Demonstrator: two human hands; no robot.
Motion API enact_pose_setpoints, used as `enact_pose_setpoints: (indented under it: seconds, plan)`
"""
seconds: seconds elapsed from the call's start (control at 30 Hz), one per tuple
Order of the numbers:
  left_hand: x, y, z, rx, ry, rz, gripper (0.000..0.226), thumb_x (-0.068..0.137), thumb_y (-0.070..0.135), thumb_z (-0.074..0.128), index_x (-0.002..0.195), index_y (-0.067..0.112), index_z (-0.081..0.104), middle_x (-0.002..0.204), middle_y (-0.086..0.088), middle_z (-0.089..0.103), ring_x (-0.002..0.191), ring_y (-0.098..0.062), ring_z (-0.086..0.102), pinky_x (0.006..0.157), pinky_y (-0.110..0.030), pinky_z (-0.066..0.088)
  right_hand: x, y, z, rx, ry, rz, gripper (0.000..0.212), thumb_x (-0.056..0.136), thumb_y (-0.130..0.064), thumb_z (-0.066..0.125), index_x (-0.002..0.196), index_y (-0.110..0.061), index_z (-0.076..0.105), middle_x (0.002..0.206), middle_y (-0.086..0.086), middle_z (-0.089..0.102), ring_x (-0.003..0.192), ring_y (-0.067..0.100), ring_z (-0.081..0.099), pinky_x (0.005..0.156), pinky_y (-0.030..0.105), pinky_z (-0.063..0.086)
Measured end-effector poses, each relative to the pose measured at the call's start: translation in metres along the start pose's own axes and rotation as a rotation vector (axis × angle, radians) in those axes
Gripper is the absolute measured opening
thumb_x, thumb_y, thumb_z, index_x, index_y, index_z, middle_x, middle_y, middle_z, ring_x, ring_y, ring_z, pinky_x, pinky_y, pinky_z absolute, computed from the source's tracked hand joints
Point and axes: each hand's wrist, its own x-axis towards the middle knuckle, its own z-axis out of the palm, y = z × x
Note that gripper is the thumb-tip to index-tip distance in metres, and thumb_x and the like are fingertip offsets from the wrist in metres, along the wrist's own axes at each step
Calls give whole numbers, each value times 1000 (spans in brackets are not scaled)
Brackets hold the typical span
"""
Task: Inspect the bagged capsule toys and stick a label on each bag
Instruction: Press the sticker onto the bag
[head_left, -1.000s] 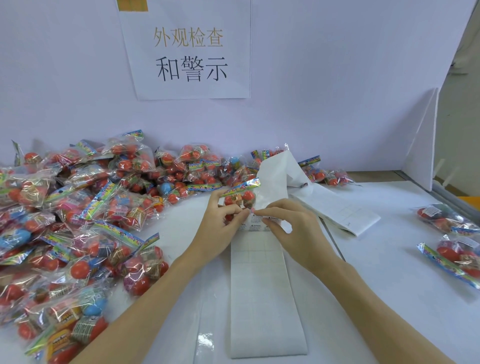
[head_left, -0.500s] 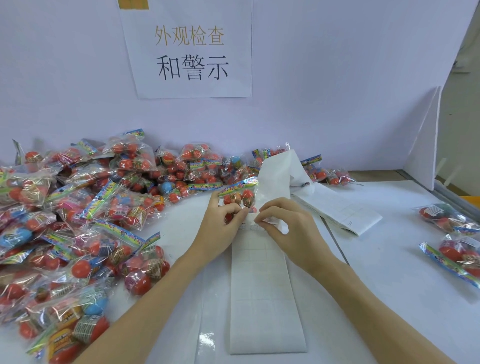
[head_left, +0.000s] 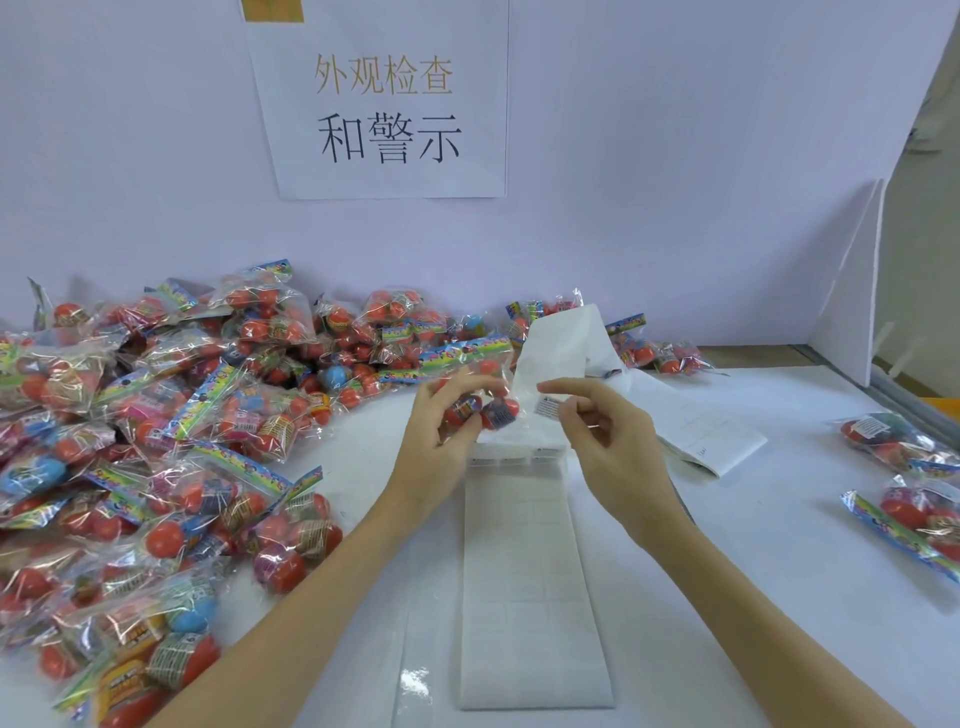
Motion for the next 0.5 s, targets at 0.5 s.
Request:
enact_pose_setpoints:
  seconds: [0.5]
  plan:
    - [-10,18,12,-25,-100,58,57,94,-16,55,137,21,62,127,-9,56,96,-13,58,82,-23,52,-6,5,2,-130,-137,-80,54,99,-4,66,145,-20,44,82,-2,66,79,17,61,77,26,51]
